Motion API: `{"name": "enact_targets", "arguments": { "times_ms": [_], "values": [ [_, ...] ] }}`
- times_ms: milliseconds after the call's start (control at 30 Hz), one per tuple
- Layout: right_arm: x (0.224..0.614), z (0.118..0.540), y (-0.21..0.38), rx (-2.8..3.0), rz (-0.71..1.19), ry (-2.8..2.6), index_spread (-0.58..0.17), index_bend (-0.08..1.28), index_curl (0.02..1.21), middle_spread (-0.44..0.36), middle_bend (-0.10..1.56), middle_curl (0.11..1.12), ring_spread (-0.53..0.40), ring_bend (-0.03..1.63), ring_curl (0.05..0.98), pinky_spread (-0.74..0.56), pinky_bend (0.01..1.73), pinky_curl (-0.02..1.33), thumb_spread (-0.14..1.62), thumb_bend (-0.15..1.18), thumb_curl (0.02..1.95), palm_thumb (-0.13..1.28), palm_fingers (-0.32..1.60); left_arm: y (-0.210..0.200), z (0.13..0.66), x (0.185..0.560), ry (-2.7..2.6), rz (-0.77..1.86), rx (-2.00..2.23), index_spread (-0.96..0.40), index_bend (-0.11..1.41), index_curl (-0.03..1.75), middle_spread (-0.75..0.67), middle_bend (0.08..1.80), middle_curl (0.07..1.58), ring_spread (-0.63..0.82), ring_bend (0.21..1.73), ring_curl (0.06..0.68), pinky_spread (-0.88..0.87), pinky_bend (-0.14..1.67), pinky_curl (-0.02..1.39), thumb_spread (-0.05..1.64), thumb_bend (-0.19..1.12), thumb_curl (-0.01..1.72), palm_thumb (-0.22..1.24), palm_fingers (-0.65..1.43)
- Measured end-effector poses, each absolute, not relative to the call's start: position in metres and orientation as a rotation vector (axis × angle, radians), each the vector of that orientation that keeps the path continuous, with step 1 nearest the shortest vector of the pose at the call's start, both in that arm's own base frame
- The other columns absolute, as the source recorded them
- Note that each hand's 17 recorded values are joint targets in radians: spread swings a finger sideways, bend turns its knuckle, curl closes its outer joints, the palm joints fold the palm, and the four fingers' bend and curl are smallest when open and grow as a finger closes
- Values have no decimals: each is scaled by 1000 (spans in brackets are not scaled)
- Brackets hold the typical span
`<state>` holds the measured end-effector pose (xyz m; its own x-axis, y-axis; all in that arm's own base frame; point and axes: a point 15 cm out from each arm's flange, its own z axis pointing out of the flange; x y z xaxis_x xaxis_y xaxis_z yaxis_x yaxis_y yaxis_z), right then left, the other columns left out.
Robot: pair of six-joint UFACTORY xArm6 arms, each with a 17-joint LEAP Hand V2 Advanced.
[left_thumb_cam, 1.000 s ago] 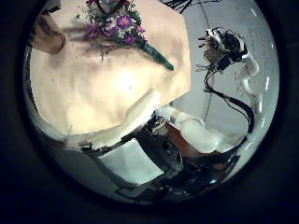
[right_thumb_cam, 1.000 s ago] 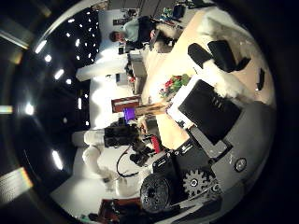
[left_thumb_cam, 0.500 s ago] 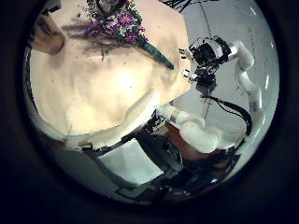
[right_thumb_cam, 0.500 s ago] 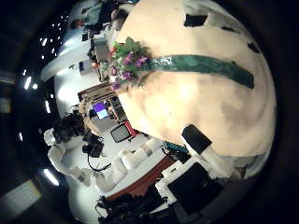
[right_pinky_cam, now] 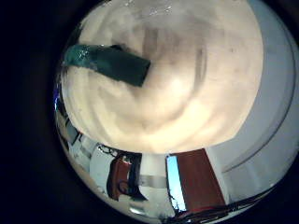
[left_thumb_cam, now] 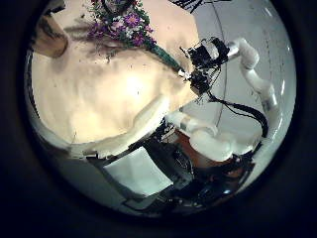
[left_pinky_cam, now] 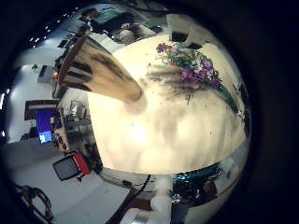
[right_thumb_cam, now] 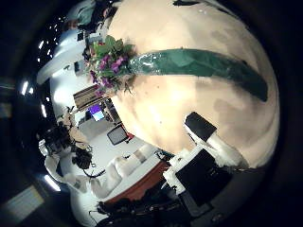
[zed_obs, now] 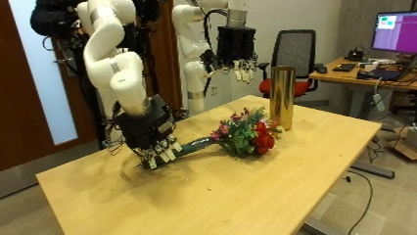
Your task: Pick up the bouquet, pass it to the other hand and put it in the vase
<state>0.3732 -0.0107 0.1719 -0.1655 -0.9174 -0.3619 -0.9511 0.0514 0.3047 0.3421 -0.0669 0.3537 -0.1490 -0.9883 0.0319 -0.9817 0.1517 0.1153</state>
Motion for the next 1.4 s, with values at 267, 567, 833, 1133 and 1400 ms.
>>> {"name": "enact_targets", "arguments": {
  "times_ms": [267,567,833,1133,1400],
  "values": [
    [390,157,-5,-2001,676,2219,-207,173,350,59,244,346,87,367,215,257,194,295,962,-24,435,812,283,-67,355,342,-2305,-98,1983,-16,186,451,-3,239,449,104,605,108,0,361,300,1106,-21,263,301,450],
    [387,146,0,-2024,703,2226,-191,174,337,23,270,359,33,399,224,222,187,276,947,-24,439,837,337,-66,357,343,-2307,-97,1987,-16,181,449,2,246,449,102,607,107,0,364,299,1106,-21,263,301,458],
    [386,144,6,-2047,710,2219,-188,189,346,-5,295,371,-15,436,228,189,181,251,936,-24,444,845,396,-66,357,344,-2308,-95,1988,-16,187,450,-3,243,449,102,605,109,0,370,302,1106,-21,263,301,449],
    [383,141,1,-2056,703,2240,-201,187,365,-50,345,395,-109,529,245,143,183,220,930,-25,454,869,473,-65,358,346,-2307,-94,1990,-16,180,448,3,256,450,103,613,110,0,365,302,1108,-20,259,304,459],
    [380,130,-1,-2045,741,2267,-209,190,384,-61,369,416,-154,575,250,131,191,204,930,-24,457,877,493,-65,358,347,-2306,-94,1991,-16,184,450,-3,252,449,100,608,109,-1,369,304,1108,-20,258,305,453]
  ]
}}
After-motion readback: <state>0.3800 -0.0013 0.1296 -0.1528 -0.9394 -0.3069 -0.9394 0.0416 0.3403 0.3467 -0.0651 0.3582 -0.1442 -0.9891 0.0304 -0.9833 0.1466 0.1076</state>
